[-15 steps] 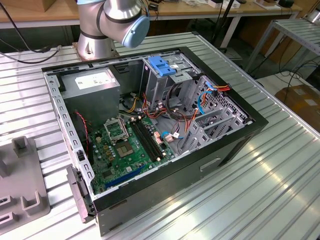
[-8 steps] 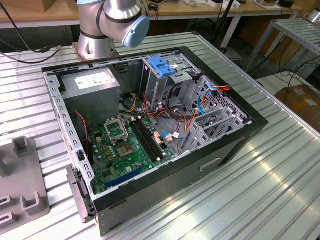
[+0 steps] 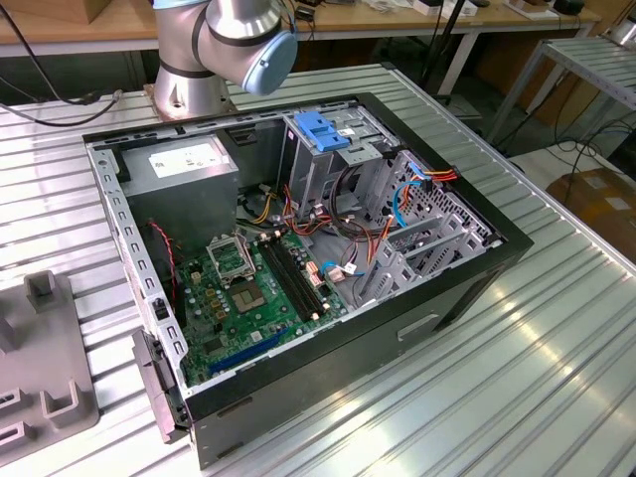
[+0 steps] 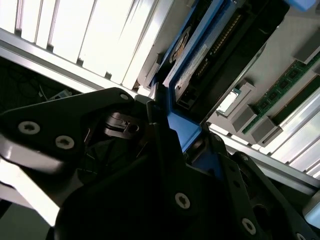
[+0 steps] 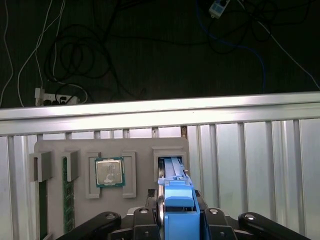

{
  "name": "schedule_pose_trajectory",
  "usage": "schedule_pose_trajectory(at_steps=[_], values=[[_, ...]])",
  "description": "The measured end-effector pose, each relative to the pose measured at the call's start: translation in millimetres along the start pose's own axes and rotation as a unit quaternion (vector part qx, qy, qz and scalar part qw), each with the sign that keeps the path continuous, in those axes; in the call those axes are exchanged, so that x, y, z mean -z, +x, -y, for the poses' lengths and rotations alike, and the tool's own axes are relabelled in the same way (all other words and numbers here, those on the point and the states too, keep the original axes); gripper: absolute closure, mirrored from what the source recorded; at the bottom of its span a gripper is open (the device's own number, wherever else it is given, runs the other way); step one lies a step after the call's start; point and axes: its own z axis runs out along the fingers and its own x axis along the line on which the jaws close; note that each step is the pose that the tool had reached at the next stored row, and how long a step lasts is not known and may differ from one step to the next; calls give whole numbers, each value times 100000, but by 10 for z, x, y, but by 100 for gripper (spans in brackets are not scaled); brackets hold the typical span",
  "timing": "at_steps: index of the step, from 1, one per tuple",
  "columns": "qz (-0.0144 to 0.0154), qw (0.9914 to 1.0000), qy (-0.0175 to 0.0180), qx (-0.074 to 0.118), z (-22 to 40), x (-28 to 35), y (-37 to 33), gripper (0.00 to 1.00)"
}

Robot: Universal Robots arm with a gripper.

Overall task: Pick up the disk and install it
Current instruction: 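Pick up the disk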

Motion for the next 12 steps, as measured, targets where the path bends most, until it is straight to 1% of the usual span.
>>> schedule_pose_trajectory(at_steps=[12], values=[[-3,100000,-4,68,0,0,0,63]])
